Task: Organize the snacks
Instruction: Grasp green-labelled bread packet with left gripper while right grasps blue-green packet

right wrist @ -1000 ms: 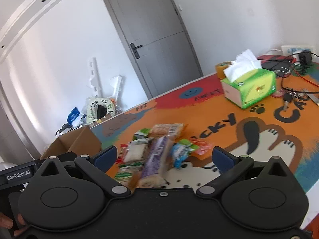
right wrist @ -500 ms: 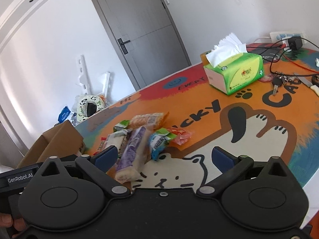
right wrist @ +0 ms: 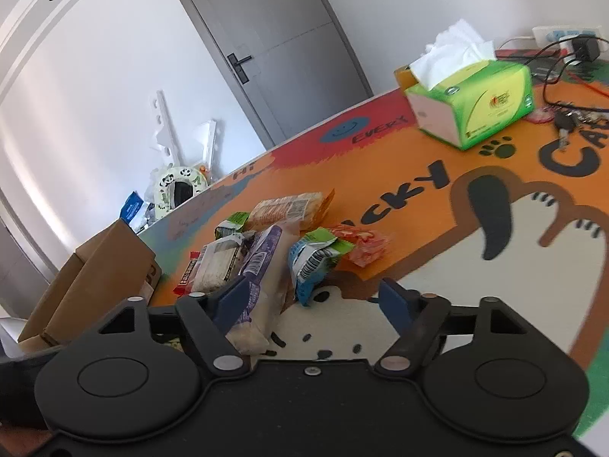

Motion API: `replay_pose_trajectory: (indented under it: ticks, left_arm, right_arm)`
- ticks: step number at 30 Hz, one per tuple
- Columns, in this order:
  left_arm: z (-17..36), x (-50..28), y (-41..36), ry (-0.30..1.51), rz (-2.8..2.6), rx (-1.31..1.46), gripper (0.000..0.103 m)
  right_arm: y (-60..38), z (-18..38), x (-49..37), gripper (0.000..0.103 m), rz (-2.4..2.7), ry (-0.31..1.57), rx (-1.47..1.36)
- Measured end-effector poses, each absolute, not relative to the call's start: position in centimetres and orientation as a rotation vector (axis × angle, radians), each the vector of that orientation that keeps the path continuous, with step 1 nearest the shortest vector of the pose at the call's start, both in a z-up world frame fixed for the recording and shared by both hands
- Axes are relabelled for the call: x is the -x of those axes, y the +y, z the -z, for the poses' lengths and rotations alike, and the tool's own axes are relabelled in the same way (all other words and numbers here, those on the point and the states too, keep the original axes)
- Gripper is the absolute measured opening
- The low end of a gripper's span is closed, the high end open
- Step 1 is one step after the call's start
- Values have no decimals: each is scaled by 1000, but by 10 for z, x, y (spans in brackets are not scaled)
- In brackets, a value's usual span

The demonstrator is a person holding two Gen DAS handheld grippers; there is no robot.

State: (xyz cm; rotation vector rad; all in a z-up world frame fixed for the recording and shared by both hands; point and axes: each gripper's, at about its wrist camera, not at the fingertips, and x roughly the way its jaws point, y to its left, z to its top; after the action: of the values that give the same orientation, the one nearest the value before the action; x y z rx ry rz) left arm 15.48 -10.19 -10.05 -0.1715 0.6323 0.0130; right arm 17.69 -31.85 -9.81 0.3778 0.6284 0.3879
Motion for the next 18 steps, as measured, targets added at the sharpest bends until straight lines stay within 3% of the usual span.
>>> replay_pose_trajectory:
  ticks: [8,12,18]
  left_arm:
    - [113,-165,-100,642,-43,166,67]
    - [114,-165,-102,631,-60,153,48]
    - [112,-164,-97,625,-57,181,48]
  right_arm:
    - [-305,105,-199,72,-397,665,-385]
    - [-301,105,-209,72,-401,669,-402]
    - [-293,105,-219,70,-395,670,-395]
